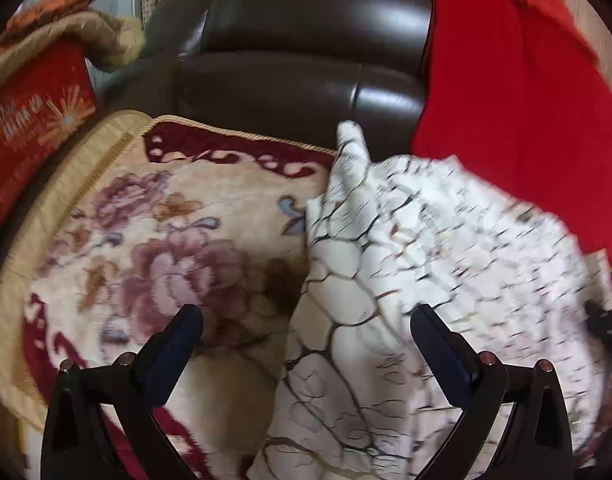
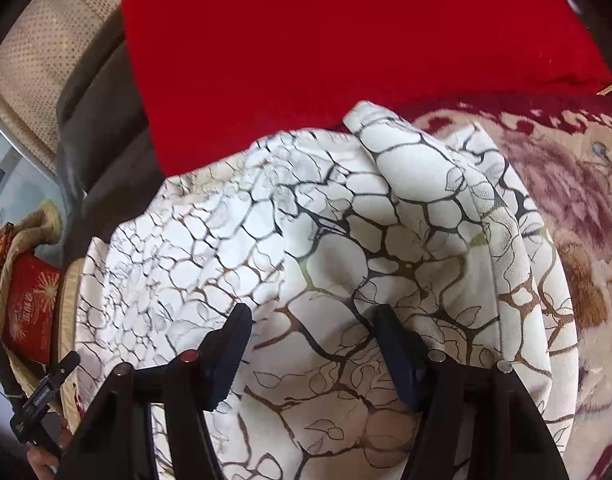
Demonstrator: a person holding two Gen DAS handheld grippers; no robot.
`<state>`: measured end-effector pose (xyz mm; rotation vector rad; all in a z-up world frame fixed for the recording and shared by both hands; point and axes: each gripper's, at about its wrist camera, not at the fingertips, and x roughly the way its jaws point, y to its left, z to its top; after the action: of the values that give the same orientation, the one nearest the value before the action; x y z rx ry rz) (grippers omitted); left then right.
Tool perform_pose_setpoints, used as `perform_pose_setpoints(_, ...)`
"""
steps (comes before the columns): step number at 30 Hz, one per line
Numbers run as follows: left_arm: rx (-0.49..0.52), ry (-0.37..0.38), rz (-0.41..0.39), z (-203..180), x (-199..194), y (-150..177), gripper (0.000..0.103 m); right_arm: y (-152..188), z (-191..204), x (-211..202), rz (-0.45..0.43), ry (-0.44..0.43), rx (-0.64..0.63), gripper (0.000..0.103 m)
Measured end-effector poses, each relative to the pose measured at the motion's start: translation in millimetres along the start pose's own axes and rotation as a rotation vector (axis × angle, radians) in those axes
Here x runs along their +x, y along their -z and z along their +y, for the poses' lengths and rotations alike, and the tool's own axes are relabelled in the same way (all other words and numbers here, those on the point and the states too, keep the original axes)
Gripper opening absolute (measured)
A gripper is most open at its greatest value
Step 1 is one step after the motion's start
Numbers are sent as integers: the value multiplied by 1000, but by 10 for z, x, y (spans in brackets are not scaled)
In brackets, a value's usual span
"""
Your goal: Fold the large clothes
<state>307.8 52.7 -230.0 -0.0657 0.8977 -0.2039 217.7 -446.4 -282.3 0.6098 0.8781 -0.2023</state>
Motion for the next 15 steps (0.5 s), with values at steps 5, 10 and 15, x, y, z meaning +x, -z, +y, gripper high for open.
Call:
perform_pose_setpoints(5, -66, 132, 44, 130, 67, -31, 103, -13, 161, -191, -109, -94, -62, 67)
perform_pose_setpoints(10, -162, 246, 172, 246, 285, 36, 103, 39, 414, -187, -135, -185, -130, 67)
perform_pose_setpoints(15, -184, 359, 303, 188, 521, 148, 103, 134, 580, -103, -93, -203, -194, 67)
